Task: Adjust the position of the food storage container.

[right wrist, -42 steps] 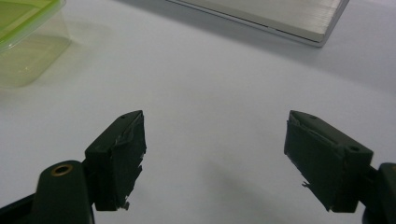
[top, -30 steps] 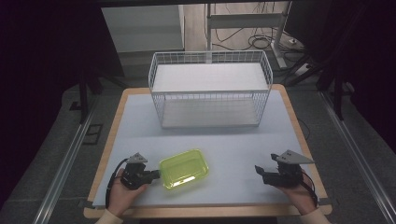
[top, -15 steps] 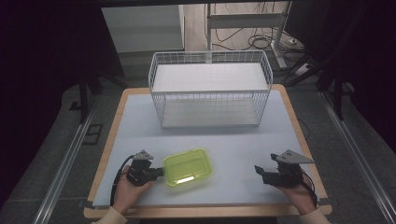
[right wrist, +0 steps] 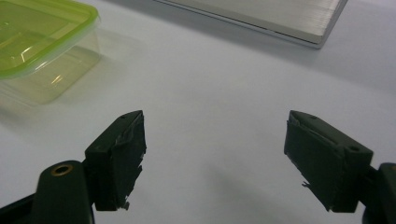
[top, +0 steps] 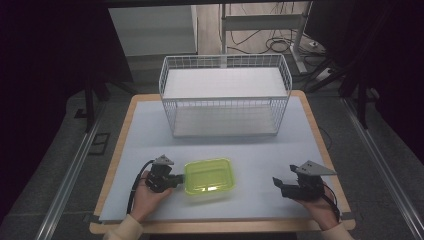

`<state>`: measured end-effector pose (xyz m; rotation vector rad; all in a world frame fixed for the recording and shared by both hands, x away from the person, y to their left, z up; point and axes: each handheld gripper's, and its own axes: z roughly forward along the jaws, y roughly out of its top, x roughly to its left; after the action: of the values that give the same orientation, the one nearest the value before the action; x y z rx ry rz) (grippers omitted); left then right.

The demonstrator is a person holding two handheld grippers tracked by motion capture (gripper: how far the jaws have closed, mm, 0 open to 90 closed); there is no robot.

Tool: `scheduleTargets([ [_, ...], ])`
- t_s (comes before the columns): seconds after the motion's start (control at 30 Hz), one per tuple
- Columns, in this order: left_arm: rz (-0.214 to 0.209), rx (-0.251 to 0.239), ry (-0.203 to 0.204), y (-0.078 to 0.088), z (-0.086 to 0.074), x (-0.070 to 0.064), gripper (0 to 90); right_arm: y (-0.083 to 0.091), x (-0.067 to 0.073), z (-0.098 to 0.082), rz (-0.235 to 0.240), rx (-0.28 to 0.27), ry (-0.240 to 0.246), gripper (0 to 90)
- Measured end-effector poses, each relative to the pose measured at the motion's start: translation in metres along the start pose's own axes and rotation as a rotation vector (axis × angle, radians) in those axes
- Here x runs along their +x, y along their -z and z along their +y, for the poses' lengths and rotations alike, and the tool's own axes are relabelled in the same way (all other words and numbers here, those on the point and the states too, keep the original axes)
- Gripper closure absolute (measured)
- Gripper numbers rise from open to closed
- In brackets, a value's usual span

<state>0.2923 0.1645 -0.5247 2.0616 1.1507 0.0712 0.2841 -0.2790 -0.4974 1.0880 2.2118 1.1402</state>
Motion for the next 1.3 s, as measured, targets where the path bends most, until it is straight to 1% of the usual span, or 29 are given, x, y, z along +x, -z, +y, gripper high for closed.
scheduleTargets([
  [0.13,-0.004,0.004,-0.006,-0.004,0.004,-0.002,89.6,0.0,0.0,0.0,0.0,-0.001,0.0,20.8],
  [0.37,-0.017,0.009,-0.027,-0.016,0.015,-0.01,89.6,0.0,0.0,0.0,0.0,0.0,0.0,20.8],
  [0.53,-0.032,0.007,-0.017,-0.02,0.019,-0.011,89.5,0.0,0.001,0.0,0.002,0.0,-0.001,20.8],
  [0.57,-0.036,0.003,-0.006,-0.022,0.02,-0.012,89.6,0.0,0.0,0.0,0.002,0.001,0.0,20.8],
  [0.67,-0.036,0.013,-0.017,-0.024,0.021,-0.014,89.6,0.0,0.001,0.0,0.002,0.0,0.0,20.8],
  [0.77,-0.036,0.019,-0.023,-0.023,0.02,-0.013,89.5,0.0,0.001,0.0,0.002,-0.001,0.001,20.8],
  [0.87,-0.028,0.021,-0.025,-0.02,0.018,-0.012,89.4,0.0,0.0,0.0,0.001,0.002,0.0,20.8],
  [0.93,-0.029,0.012,-0.021,-0.015,0.016,-0.01,89.3,0.0,0.0,0.0,0.0,-0.001,0.0,20.8],
  [1.03,-0.029,-0.017,-0.006,-0.005,0.012,-0.006,89.3,0.0,0.001,0.0,-0.003,-0.007,0.0,21.0],
  [1.07,-0.029,-0.017,-0.006,-0.005,0.012,-0.006,89.2,0.0,0.001,0.0,-0.003,-0.007,0.0,21.0],
  [1.1,-0.026,-0.036,0.008,0.003,0.009,-0.003,89.1,0.0,0.001,0.0,-0.003,-0.01,-0.001,21.2],
  [1.13,-0.028,-0.046,0.004,0.007,0.008,-0.002,89.0,0.0,0.001,0.0,0.0,-0.012,0.0,21.3],
  [1.2,-0.031,-0.066,0.021,0.013,0.006,0.0,88.7,0.0,0.002,0.0,0.007,-0.017,0.002,21.5],
  [1.27,-0.036,-0.081,0.033,0.017,0.005,0.002,88.4,0.0,0.003,0.001,0.018,-0.023,0.001,21.5],
  [1.3,-0.036,-0.081,0.033,0.017,0.005,0.002,88.3,0.0,0.003,0.001,0.018,-0.023,0.001,21.5],
])
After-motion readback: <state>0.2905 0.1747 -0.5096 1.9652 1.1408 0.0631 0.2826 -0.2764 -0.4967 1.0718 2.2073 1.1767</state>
